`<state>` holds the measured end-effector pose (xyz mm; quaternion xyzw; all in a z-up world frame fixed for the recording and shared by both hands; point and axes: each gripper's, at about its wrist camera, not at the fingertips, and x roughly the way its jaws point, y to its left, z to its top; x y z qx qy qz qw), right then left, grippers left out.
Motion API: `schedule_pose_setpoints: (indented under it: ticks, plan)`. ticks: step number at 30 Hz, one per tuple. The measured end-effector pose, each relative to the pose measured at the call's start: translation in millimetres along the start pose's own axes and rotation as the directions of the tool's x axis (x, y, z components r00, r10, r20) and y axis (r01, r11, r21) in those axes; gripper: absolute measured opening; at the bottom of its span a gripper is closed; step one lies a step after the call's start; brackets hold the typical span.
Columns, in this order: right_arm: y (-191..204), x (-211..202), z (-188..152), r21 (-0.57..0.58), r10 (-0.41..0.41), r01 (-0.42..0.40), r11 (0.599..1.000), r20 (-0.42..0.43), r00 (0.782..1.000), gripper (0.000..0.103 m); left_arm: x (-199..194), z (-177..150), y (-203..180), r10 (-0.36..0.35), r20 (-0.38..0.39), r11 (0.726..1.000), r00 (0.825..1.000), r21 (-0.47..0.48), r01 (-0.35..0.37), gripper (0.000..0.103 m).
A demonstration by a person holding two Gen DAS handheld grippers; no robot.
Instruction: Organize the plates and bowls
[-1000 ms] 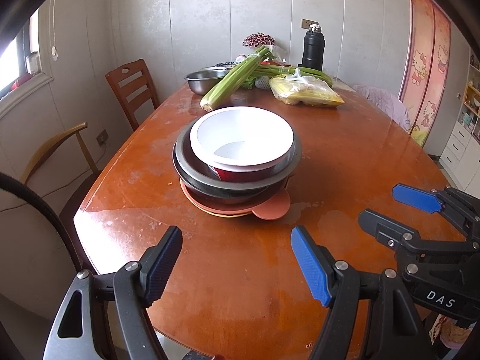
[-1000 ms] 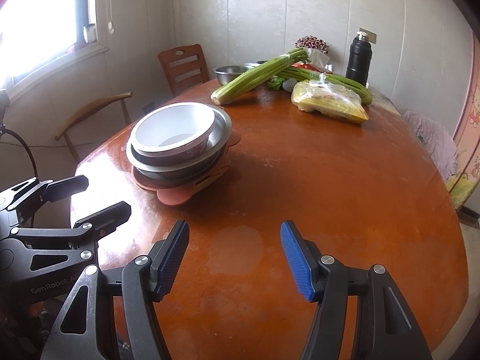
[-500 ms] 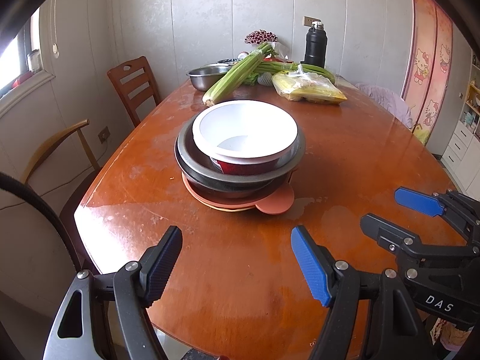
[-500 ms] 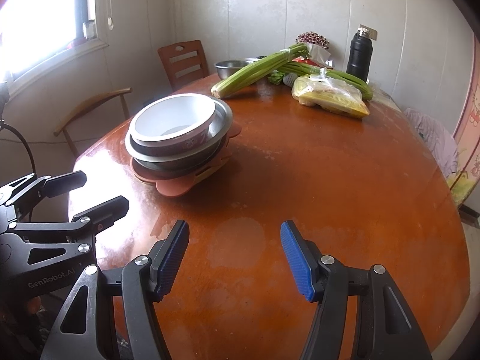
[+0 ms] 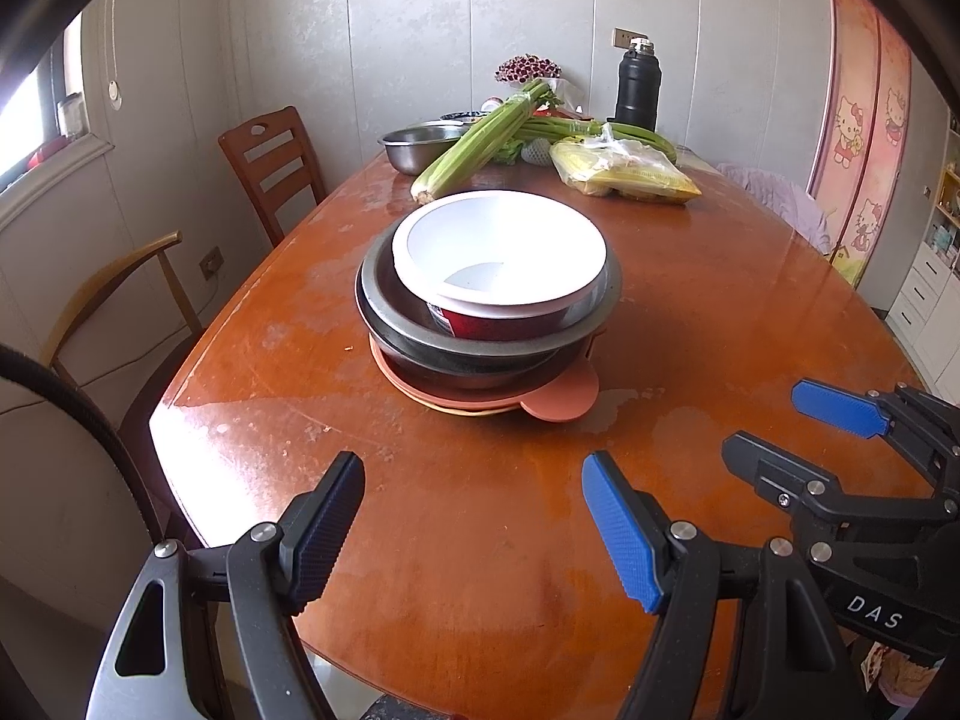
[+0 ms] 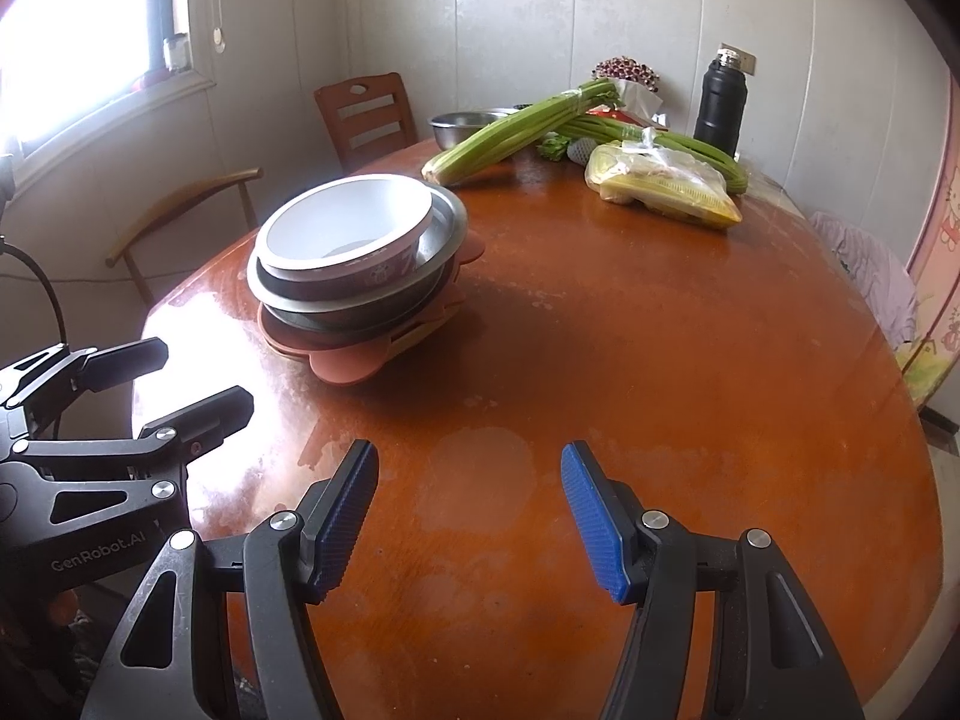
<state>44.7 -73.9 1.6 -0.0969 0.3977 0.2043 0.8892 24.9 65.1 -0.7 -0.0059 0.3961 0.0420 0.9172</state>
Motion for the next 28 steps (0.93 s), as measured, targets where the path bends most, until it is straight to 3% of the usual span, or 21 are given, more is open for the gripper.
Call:
schedule_pose_setpoints:
  ticks: [16,19,21,24,28]
  plan:
    - [-1,1,0,0.005,-0.003,0.003,1.0,-0.003,1.0,0.065,4,1,1,0.021,-0.011,1.0,1.0,-0.005,-0.021,0.075]
    - [-2,2,1,0.009,0.006,-0.006,1.0,-0.003,1.0,0.065,5,2,4,-0.005,-0.01,1.0,1.0,-0.019,0.004,0.075]
    - [-5,4,2,0.025,0.058,-0.058,0.998,-0.008,0.998,0.065,8,6,12,-0.024,0.002,0.999,1.0,-0.046,0.024,0.075]
    - [-16,10,4,0.082,0.142,-0.139,0.987,-0.027,0.99,0.065,11,19,33,0.013,0.015,0.997,1.0,-0.08,-0.011,0.075]
    - [-47,4,14,0.121,0.097,-0.096,0.988,-0.001,0.995,0.065,3,49,82,0.046,0.073,0.991,0.996,-0.132,-0.036,0.075]
